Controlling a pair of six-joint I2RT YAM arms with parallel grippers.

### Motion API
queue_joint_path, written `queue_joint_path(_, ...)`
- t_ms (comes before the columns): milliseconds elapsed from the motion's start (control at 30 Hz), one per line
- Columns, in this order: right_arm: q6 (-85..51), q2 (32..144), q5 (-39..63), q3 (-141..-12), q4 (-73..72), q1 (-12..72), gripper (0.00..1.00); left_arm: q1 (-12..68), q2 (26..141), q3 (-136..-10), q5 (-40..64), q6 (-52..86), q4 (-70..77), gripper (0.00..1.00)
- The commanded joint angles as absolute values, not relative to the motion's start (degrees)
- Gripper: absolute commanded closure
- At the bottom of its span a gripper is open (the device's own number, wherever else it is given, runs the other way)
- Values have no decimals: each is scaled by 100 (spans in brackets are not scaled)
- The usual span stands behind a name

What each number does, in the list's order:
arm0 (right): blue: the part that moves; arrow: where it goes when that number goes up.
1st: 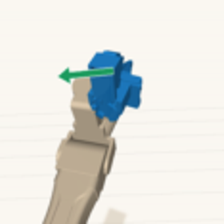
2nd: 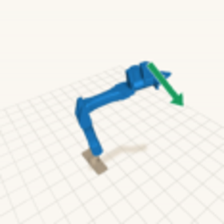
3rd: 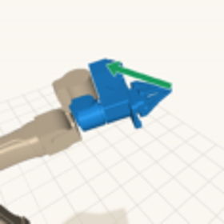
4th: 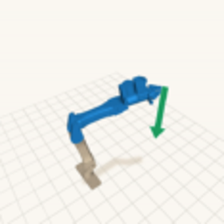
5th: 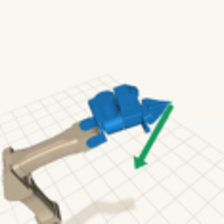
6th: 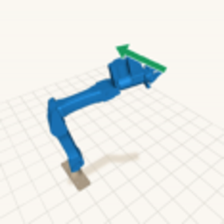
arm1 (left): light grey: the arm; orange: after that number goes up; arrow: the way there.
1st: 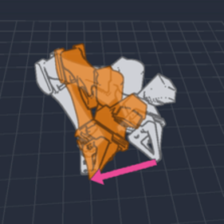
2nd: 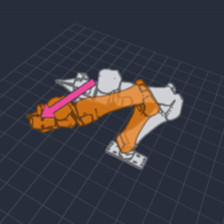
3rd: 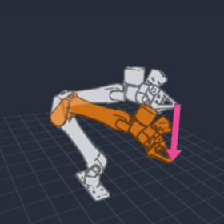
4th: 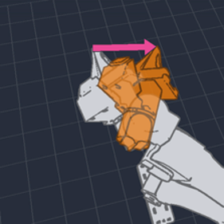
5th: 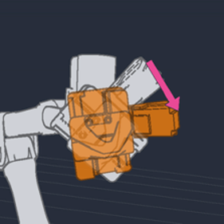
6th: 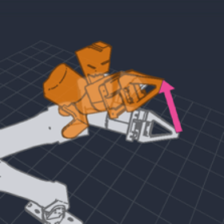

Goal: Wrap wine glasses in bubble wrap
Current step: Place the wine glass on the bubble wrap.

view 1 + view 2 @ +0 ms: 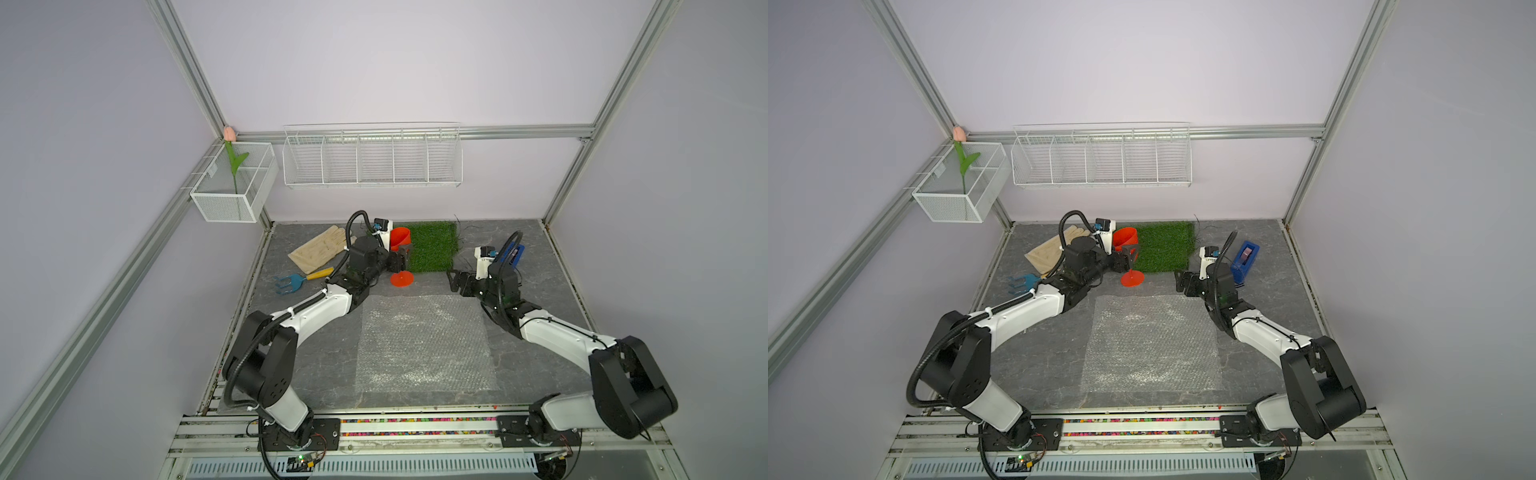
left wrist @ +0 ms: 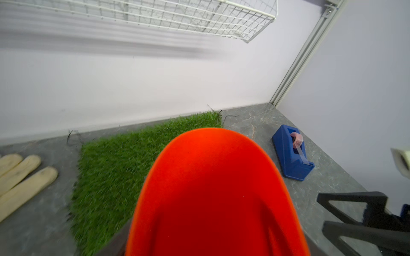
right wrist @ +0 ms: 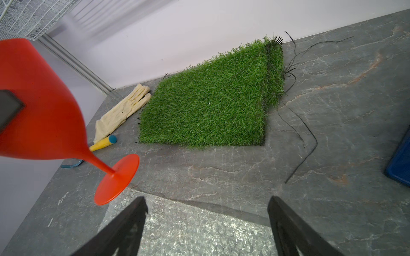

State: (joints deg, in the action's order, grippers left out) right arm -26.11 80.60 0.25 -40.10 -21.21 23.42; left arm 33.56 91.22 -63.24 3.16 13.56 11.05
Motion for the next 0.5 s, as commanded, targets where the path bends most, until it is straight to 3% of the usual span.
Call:
queue_joint_path(0, -2584, 7944, 61, -4079, -2006, 2369, 11, 3434, 8885, -6734, 126, 1969, -1537, 56)
queue_joint_path(300, -2685, 7984, 133, -4127, -1860, 2373, 11, 3504, 9246, -7773, 1342, 2653, -5774, 57)
queue_joint_path(467, -2725, 7999, 178, -4131, -1828, 2373, 11, 3588, 9368, -7294, 1706, 2916, -6099, 61)
